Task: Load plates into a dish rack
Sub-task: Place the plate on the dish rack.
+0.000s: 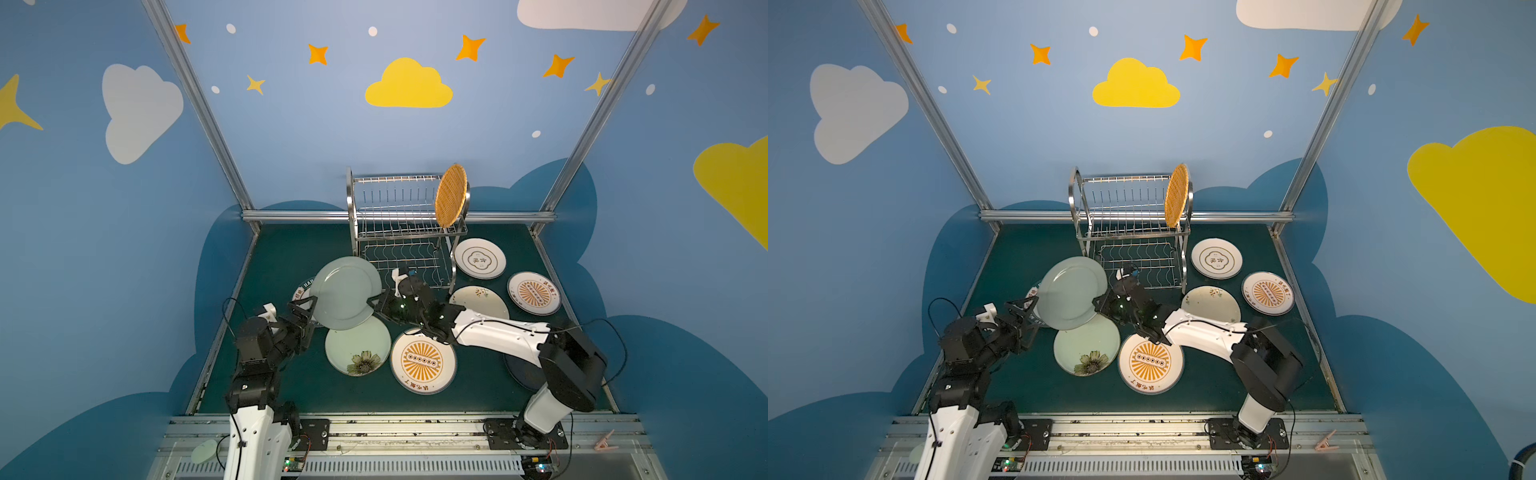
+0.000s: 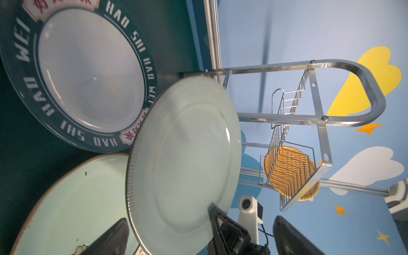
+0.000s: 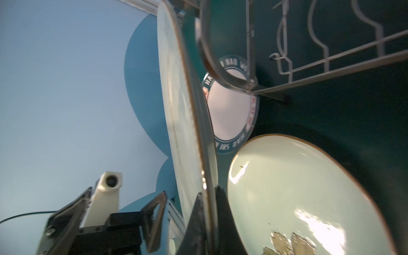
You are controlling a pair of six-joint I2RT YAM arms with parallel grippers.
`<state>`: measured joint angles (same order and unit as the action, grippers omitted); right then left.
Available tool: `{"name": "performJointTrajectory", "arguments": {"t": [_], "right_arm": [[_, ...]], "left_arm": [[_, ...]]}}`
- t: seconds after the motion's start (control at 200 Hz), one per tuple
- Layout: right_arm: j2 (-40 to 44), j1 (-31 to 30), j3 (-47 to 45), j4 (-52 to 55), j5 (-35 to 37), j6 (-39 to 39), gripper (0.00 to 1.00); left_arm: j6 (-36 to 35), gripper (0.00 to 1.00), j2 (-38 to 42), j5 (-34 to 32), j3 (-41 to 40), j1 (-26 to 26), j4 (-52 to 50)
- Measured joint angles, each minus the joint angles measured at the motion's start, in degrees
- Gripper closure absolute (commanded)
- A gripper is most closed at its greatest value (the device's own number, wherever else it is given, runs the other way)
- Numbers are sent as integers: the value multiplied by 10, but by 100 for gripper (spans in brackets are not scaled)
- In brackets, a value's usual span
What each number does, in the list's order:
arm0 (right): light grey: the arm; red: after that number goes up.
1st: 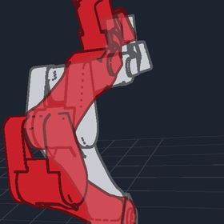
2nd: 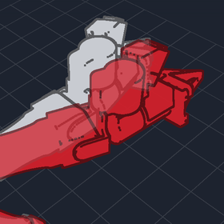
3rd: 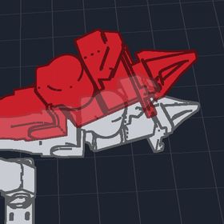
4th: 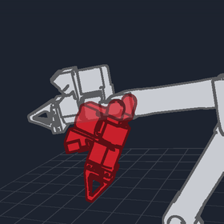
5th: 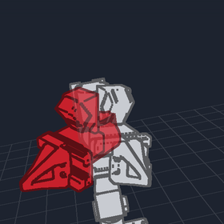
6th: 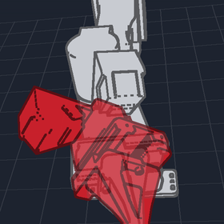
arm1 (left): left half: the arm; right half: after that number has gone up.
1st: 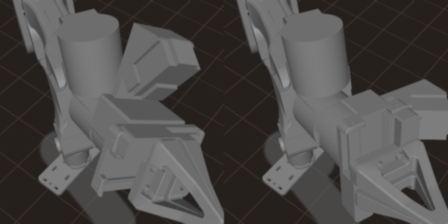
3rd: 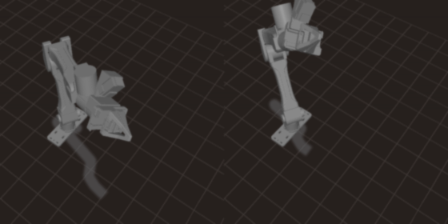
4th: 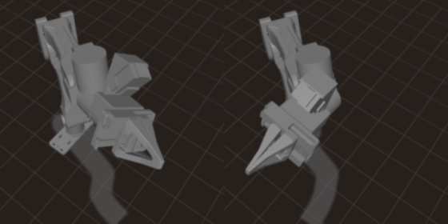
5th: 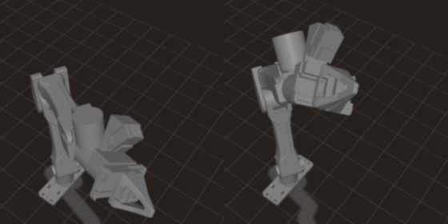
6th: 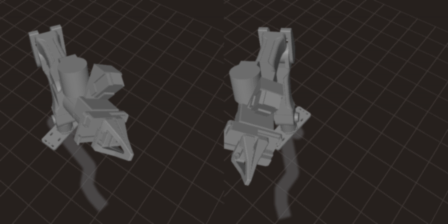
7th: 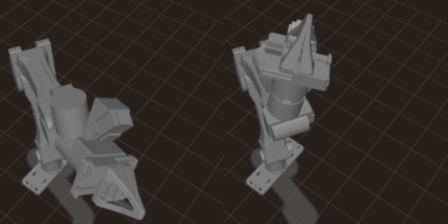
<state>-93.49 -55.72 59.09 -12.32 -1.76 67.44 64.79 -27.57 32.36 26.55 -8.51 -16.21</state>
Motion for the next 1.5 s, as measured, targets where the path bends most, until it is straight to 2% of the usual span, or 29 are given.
{"name": "performJointTrajectory", "arguments": {"t": [0.24,0.431,0.816,1.212,1.497], "right_arm": [[104,14,-81,52,8,-9,100],[210,24,-122,121,20,-22,100],[373,29,-123,246,-9,-101,100],[417,28,-15,339,-63,-177,100],[402,30,92,368,-57,-229,100]], "left_arm": [[-96,0,-10,-39,54,0,-99],[-151,0,-41,-42,92,0,-126],[-225,0,-87,19,141,-1,-122],[-226,0,-96,56,142,-1,-74],[-201,0,-95,116,137,5,5]]}}
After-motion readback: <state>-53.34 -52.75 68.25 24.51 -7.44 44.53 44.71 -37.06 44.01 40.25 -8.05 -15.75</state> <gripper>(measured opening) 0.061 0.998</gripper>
